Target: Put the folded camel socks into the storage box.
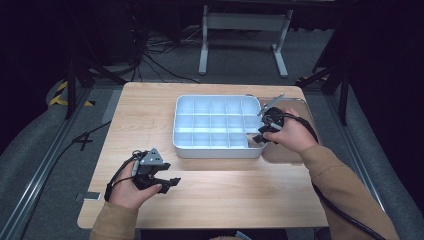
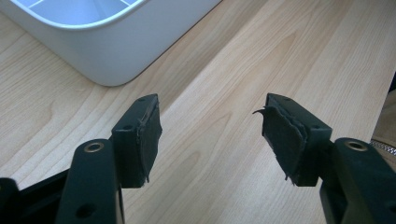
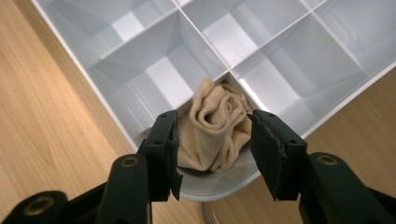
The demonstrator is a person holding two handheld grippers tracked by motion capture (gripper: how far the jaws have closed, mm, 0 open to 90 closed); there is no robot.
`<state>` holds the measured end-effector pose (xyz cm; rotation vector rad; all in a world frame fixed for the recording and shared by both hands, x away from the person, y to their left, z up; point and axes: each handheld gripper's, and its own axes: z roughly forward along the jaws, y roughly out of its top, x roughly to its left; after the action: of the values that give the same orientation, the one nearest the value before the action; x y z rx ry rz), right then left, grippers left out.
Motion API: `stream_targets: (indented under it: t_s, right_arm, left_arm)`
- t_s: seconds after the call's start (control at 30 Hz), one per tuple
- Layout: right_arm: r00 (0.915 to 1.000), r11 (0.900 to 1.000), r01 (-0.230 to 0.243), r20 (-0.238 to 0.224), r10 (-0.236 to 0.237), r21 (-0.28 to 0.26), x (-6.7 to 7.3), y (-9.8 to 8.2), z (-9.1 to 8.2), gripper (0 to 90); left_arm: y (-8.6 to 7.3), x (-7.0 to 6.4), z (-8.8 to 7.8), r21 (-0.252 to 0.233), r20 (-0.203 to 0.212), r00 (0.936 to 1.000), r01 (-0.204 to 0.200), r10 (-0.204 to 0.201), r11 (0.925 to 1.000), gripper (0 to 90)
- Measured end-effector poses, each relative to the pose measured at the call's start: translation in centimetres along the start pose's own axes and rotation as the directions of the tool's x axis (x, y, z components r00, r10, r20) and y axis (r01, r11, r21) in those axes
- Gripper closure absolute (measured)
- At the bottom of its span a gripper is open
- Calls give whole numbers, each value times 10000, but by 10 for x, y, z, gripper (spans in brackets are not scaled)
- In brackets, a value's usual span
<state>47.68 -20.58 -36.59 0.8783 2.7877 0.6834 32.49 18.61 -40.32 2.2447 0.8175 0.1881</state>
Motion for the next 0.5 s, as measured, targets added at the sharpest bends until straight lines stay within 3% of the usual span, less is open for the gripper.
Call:
stream_targets:
  t_s: [0.23, 0.5]
  right_arm:
    - [9999, 9918, 57, -149, -77, -1280, 6, -10, -21, 519]
    - [9951, 9617, 555, -639, -753, -2683, 25, -27, -36, 488]
  left_arm:
    - [1, 0, 0, 31, 47, 10000, 68, -68, 10000, 380]
    - [6, 0, 1, 0, 172, 9998, -70, 70, 10000, 380]
